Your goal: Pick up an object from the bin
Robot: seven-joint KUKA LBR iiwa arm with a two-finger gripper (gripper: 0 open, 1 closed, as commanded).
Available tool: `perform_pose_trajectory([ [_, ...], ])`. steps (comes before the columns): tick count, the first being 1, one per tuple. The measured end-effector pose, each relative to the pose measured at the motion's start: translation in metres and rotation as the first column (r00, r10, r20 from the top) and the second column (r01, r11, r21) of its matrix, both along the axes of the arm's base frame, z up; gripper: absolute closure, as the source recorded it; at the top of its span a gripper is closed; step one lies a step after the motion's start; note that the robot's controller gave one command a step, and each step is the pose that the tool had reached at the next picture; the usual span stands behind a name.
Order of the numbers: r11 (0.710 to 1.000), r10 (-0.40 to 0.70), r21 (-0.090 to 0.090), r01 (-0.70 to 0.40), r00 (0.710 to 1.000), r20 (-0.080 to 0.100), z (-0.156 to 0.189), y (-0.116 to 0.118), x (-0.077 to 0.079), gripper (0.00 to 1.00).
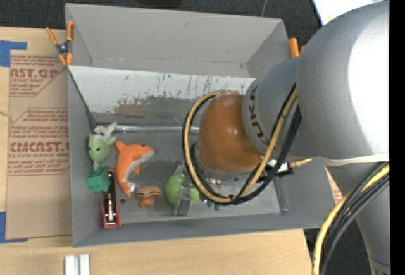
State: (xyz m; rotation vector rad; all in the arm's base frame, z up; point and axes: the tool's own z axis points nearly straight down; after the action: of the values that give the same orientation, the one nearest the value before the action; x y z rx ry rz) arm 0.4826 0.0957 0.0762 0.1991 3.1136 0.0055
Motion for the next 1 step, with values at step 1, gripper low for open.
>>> perform_pose_trajectory([
  [1,1.000,-0.012,0.000,0.012,1.000,-0.007,0.0603,-0.0144,0.0025,1.00],
])
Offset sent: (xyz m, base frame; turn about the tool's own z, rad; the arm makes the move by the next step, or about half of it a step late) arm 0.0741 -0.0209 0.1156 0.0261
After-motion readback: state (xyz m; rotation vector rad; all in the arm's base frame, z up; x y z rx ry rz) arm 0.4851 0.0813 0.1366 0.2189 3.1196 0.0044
